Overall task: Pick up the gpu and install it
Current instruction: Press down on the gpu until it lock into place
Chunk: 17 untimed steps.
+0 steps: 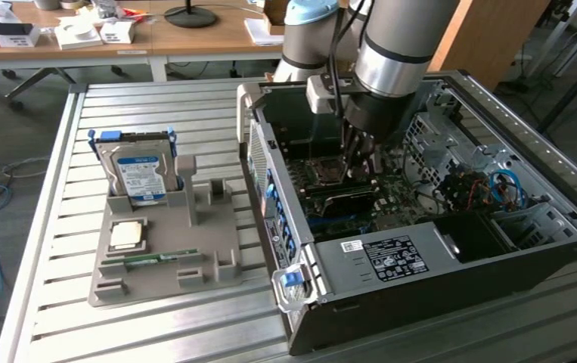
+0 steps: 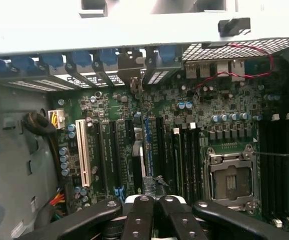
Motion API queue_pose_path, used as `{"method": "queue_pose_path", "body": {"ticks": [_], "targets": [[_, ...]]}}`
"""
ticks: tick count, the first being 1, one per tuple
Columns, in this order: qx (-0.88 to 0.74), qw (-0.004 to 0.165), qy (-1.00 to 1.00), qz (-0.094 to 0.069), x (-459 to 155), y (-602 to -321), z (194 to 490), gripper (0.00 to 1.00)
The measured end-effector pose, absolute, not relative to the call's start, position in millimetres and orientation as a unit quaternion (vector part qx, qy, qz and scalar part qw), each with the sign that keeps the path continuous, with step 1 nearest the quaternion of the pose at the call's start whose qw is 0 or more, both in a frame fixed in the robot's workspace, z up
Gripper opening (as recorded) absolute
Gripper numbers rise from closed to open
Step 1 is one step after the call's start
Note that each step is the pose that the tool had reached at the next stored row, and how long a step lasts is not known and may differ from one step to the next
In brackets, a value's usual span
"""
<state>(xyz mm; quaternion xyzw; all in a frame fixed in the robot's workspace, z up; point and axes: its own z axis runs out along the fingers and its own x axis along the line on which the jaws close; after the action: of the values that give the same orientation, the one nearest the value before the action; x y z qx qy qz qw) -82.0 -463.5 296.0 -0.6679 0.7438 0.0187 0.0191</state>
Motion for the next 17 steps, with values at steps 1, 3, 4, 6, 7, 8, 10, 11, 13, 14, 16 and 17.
{"method": "queue_pose_path", "body": {"ticks": [1,3,4,6,7,8,10,11,13,14,16,17], "targets": [[-0.668,0.019,0.744,0.019,-82,-464,294,0.11],[-0.668,0.019,0.744,0.019,-82,-464,291,0.11],[-0.668,0.019,0.744,0.019,-82,-464,289,0.11],[-0.668,0.019,0.744,0.019,-82,-464,285,0.11],[-0.668,0.019,0.744,0.019,-82,-464,283,0.11],[-0.668,0.019,0.744,0.019,-82,-464,282,0.11],[-0.668,0.019,0.744,0.019,-82,-464,283,0.11],[-0.668,0.019,0.744,0.019,-82,-464,282,0.11],[-0.668,0.019,0.744,0.019,-84,-464,282,0.11],[-0.668,0.019,0.744,0.019,-86,-464,282,0.11],[-0.668,0.019,0.744,0.019,-88,-464,282,0.11],[-0.668,0.019,0.744,0.019,-88,-464,282,0.11]]}}
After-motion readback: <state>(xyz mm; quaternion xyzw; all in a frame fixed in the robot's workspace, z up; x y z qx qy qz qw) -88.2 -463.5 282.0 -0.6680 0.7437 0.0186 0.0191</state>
